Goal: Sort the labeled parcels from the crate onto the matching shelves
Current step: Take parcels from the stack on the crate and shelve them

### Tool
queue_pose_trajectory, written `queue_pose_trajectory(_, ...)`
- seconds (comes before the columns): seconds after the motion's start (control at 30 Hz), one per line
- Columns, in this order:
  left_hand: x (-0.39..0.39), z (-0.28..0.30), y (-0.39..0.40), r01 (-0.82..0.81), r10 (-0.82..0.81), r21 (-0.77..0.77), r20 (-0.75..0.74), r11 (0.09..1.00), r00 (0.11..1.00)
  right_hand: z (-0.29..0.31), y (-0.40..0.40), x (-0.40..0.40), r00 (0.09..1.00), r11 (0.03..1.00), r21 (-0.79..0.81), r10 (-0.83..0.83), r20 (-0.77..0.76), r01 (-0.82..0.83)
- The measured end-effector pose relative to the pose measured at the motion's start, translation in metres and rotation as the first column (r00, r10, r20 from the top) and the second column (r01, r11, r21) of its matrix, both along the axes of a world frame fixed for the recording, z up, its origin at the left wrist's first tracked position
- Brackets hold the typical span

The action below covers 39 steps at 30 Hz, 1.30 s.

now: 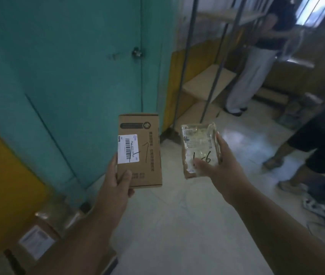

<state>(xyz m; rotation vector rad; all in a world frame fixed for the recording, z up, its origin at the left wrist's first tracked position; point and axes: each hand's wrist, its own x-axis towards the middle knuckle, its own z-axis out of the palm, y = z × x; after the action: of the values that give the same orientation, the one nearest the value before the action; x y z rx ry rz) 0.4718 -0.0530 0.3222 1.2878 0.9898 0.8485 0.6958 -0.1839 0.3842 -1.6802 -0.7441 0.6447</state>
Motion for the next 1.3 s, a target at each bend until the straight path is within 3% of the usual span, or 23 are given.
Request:
queue_pose_trajectory(0.23, 0.144, 0.011, 0.013, 0.093, -0.091, 0.023, -0.061, 0.995, 0.994, 0.01, 0.003, 0.125, 0.987, 0.982, 0.099, -0.156, -0.049, 0.16)
queue_pose_trajectory(0.43, 0.276, 0.007, 0.063, 0.213, -0.205, 0.073, -0.103, 0.974, 0.973, 0.007, 0.029, 0.226, 0.968, 0.966, 0.087, -0.235, -0.086, 0.242)
queue_pose_trajectory(0.63, 0.436, 0.026, 0.074, 0.406, -0.393, 0.081, -0.14, 0.91, 0.909, 0.045, -0.001, 0.34, 0.91, 0.91, 0.103, -0.384, -0.156, 0.401)
queue_pose_trajectory(0.8, 0.554, 0.027, 0.065, 0.505, -0.493, 0.077, -0.137, 0.86, 0.859, 0.036, -0.027, 0.43, 0.837, 0.835, 0.105, -0.522, -0.163, 0.541)
queue_pose_trajectory(1.07, 0.738, 0.035, 0.043, 0.451, -0.435, 0.088, -0.16, 0.888, 0.886, 0.047, -0.036, 0.62, 0.879, 0.869, 0.134, -0.465, -0.104, 0.475)
queue_pose_trajectory(1.3, 0.839, 0.048, 0.077, 0.337, -0.324, 0.093, -0.134, 0.937, 0.937, 0.068, 0.022, 0.762, 0.943, 0.933, 0.133, -0.329, -0.056, 0.333)
